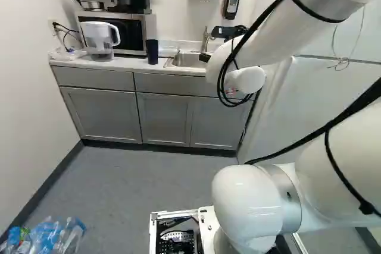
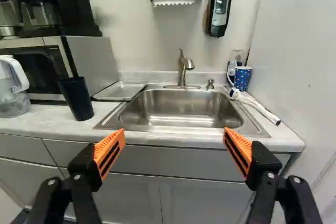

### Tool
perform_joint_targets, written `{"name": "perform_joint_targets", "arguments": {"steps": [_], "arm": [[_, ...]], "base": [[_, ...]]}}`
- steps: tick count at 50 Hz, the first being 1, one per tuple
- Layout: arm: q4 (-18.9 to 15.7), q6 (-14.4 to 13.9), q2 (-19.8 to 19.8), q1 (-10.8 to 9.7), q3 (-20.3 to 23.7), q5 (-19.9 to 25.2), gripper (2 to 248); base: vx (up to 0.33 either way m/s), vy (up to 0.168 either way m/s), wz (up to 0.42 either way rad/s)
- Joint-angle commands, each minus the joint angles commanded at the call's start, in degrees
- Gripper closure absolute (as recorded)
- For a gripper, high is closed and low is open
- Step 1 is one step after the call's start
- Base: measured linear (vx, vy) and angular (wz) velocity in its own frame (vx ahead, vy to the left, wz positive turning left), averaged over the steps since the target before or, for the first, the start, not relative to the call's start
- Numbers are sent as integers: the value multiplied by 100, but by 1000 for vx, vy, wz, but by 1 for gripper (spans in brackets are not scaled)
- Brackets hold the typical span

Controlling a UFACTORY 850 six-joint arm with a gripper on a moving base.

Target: Rinse the cup and place it in the tray

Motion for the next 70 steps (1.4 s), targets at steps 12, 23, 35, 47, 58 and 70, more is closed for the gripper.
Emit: {"name": "perform_joint_targets", "arguments": {"steps": [12,23,35,47,58,70], "arm": [[0,0,-23,-28,-169,-126,3],[0,0,-45,-54,-324,-305,3],[0,0,-69,-81,-492,-521,3],[0,0,-75,-106,-644,-740,3],[0,0,-65,-125,-770,-940,3],[0,0,-58,-145,-909,-1139,3]], "base": [[0,0,0],[0,0,0],[0,0,0],[0,0,0],[0,0,0],[0,0,0]]}}
